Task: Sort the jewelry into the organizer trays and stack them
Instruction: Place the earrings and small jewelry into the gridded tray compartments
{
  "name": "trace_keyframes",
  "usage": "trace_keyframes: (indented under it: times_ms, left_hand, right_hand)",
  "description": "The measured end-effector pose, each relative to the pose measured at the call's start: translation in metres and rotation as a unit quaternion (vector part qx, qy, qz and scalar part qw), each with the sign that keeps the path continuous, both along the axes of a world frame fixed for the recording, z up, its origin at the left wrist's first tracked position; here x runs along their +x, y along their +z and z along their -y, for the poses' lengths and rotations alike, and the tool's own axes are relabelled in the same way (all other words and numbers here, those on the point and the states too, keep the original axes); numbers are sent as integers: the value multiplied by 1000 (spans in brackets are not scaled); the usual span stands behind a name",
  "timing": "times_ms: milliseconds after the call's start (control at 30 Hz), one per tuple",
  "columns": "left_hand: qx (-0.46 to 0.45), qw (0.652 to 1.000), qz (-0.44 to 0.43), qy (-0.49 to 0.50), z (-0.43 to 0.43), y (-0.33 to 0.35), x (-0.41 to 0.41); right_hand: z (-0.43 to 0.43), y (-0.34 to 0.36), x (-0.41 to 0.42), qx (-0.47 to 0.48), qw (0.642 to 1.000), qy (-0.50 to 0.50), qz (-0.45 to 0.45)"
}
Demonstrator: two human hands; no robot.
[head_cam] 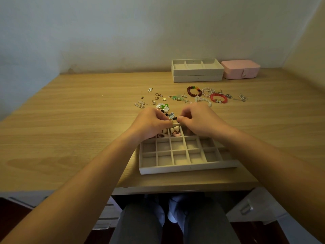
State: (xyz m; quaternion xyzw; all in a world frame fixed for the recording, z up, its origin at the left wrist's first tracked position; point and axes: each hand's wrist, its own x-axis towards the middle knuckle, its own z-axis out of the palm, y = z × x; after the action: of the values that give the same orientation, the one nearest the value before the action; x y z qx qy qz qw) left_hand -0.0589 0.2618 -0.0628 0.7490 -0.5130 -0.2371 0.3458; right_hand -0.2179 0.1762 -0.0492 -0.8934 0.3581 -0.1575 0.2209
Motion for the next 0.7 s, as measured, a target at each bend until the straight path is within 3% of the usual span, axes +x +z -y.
trace_keyframes:
  times_ms: [433, 533, 700]
  left_hand:
    - [-2, 1000, -6, 14, -10, 1, 5]
    - [-3, 1000, 7, 9, -17, -3, 9]
    - [-10, 999, 41, 5, -23, -3, 13]
  right_hand:
    - [2, 1, -8, 5, 999, -35, 22]
    - [3, 1, -12, -38, 997, -51, -32]
    - [0, -1, -8, -15, 997, -37, -66]
